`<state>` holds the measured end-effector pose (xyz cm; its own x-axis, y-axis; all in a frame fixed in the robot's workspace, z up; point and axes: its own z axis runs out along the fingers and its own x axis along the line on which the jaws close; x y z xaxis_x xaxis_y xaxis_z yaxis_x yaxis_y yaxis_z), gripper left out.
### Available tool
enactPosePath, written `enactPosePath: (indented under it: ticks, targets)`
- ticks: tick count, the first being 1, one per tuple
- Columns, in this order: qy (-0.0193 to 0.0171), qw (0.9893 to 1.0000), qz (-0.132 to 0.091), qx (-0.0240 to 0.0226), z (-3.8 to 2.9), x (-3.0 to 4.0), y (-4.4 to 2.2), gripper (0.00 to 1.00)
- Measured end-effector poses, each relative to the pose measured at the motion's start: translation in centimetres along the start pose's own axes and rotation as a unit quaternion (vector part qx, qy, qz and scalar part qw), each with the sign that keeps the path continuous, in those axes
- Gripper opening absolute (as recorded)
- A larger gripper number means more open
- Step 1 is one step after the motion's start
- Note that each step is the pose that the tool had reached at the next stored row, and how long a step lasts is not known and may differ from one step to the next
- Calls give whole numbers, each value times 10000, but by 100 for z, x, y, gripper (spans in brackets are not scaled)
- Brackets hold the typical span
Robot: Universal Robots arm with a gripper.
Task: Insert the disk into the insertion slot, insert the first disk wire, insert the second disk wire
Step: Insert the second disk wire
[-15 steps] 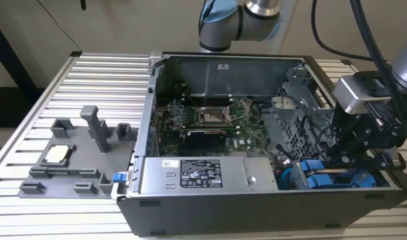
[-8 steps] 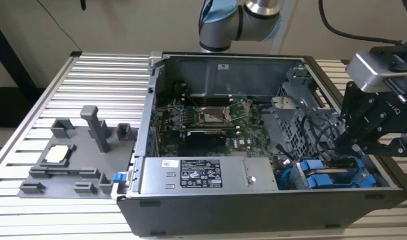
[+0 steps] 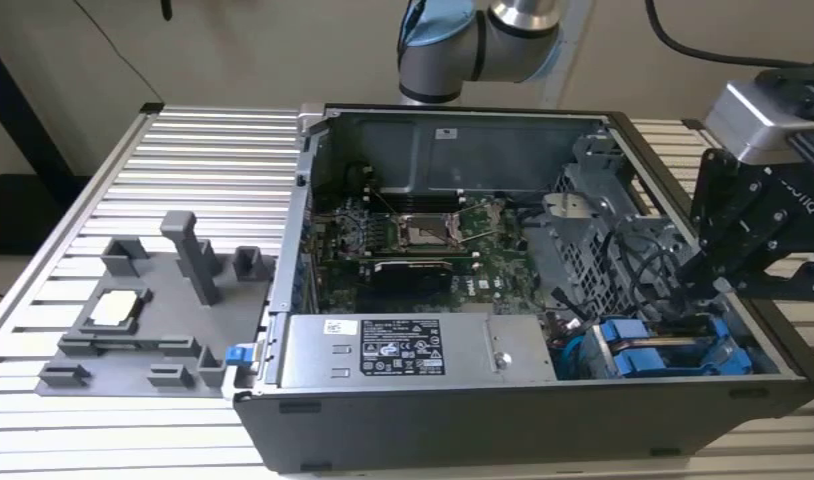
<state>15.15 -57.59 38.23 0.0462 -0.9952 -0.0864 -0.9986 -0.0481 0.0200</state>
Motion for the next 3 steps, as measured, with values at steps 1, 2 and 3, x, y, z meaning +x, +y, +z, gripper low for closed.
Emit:
enactPosePath:
  ticks: [1, 2, 3]
  targets:
    - [1, 10000, 0, 0, -1, 0, 0, 24]
    - [1, 10000, 0, 0, -1, 0, 0, 24]
    - [1, 10000, 0, 0, -1, 0, 0, 24]
